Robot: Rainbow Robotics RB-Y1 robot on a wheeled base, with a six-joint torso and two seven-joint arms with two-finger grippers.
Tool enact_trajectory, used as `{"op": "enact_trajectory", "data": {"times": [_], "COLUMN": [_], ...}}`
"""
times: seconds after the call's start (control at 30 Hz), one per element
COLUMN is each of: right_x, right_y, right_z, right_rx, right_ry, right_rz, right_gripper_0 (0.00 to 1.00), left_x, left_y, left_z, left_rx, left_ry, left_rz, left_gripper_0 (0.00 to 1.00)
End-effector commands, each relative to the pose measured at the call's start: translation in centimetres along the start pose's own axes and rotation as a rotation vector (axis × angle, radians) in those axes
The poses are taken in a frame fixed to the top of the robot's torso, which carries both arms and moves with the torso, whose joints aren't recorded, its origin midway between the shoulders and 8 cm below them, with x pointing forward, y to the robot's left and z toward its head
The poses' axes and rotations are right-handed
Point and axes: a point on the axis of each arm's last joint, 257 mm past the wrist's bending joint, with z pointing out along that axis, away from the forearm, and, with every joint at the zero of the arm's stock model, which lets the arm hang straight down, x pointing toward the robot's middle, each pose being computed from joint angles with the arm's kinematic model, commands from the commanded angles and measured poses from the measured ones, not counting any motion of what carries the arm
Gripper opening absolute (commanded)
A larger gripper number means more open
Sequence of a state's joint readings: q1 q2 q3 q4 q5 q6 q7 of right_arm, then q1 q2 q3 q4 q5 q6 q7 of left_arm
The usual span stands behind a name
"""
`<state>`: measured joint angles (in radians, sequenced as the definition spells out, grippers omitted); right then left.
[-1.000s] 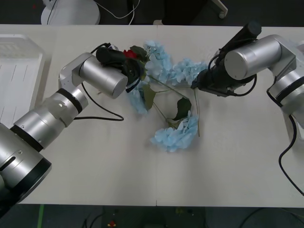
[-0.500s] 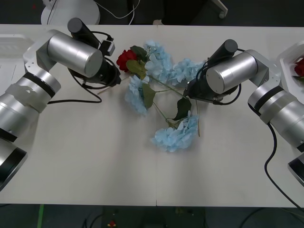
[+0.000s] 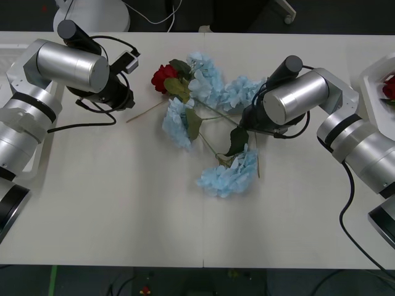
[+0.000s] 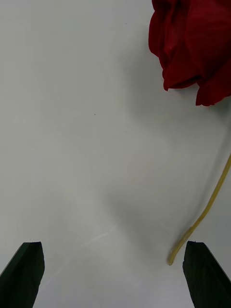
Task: Put the red flowers into the right box and the blue flowers into the left box
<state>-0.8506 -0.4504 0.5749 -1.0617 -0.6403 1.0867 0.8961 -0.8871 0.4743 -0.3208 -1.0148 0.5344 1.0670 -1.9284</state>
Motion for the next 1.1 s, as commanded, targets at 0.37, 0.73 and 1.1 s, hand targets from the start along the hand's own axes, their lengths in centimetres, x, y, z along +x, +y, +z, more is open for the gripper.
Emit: {"op": "enact_trajectory", "data": {"times": [0.37,0.73,1.1], "right_x": [-2.7,-4.1,-11.4], "right_y": [4.4,3.8,-2.6], "right_z": [-0.7,-1.7,-7.4], "right_rx": [-0.053,-0.069,-0.105], "right_ry": [-0.051,-0.055,-0.135], "right_rz": [0.023,0.063,-0.023], "right_gripper_0": [0.00,0.00,0.00], "left_x": [-0.7,-1.6,-0.3], "left_y": [-3.4,-6.8,-8.3], "left_z": [3.1,3.5,4.6], "left_rx": [-0.018,0.033,0.041], "left_ry": [-0.049,-0.059,-0.064], "left_rz": [0.094,0.112,0.122], "left_gripper_0": [0.83,0.82,0.34]}}
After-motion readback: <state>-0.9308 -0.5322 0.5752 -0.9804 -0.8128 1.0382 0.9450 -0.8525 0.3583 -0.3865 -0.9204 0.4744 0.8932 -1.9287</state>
